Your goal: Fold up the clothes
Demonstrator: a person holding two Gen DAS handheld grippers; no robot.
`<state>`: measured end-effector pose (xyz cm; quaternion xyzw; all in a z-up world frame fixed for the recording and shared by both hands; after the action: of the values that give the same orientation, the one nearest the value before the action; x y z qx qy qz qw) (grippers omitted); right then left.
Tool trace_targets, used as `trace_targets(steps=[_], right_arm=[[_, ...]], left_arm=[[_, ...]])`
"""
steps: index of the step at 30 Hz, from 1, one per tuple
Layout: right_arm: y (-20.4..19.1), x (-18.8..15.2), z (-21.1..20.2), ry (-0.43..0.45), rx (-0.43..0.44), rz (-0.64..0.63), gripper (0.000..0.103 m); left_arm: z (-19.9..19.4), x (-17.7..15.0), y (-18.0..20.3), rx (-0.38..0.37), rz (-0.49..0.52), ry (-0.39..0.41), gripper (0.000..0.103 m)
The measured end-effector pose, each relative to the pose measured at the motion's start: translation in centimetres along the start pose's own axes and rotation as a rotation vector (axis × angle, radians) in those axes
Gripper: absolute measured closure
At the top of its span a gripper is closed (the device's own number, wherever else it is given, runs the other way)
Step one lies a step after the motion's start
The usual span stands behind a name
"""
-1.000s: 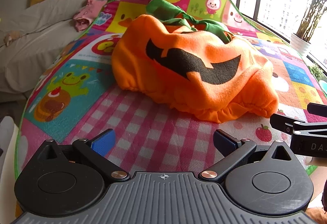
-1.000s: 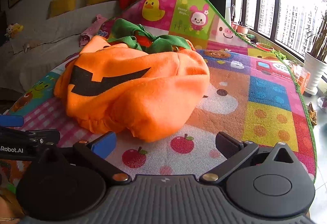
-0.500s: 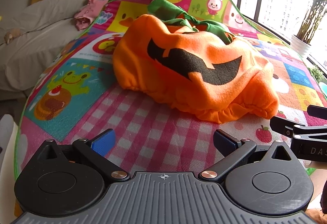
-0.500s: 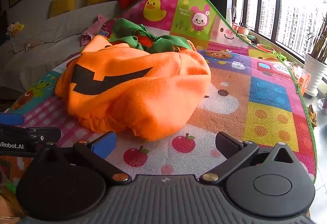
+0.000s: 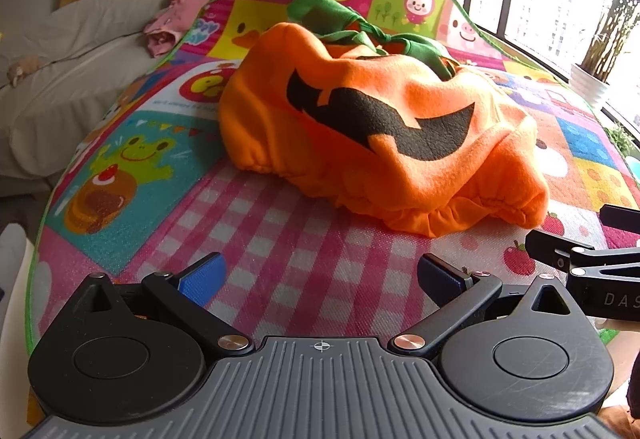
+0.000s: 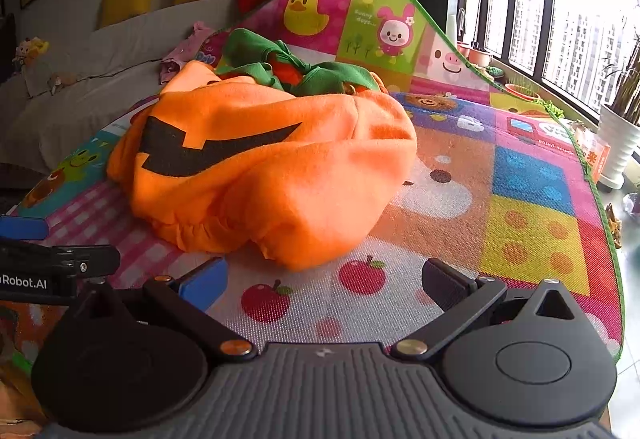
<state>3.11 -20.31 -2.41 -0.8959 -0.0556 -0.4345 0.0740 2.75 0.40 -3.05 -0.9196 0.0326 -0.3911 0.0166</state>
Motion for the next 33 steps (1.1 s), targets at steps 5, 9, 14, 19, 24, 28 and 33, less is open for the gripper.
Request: trace_targets(steps=[5, 9, 14, 19, 24, 28, 33], right_arm=[[-0.1, 0.0, -0.1, 0.001, 0.003, -0.008, 0.000], [-0.2, 0.0, 0.0, -0.002, 0.004, -0.009, 0.000], [-0.1, 0.0, -0.1, -0.001, 0.004, -0.007, 0.000], [-0.1, 0.0, 0.0, -0.004, 0.004, -0.007, 0.000], [0.0, 0.0, 0.1, -0.008, 0.001, -0.011, 0.000], [-0.2, 0.8, -0.1, 0.021, -0.022, -0.068, 0.000], [-0.5, 3.5, -0.4, 0.101, -0.051, -0.151, 0.000]], left_arm=[[0.0, 0.0, -0.2, 0.000, -0.007, 0.003, 0.000], [0.0, 0.0, -0.3, -0.002, -0.008, 0.004, 0.000], [-0.1, 0.0, -0.2, -0.001, -0.006, 0.004, 0.000], [0.0, 0.0, -0.1, 0.000, -0.005, 0.000, 0.000], [0.1, -0.1, -0.3, -0.004, -0.005, 0.001, 0.000], [-0.1, 0.4, -1.4, -0.049, -0.010, 0.066, 0.000], [0.7, 2.7, -4.0, -0.014, -0.003, 0.121, 0.000]])
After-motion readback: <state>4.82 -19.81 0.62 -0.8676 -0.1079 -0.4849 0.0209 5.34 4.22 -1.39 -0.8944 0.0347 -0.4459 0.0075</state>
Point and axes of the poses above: each gripper's, at about its wrist camera, not at the fingertips, and z roughly the way its jaws point, y to its right, x to its top, the point moved 4 cm from there along z, roughly the way its jaws point, and after that the axes turned 5 degrees about z, right-handed, at the moved point
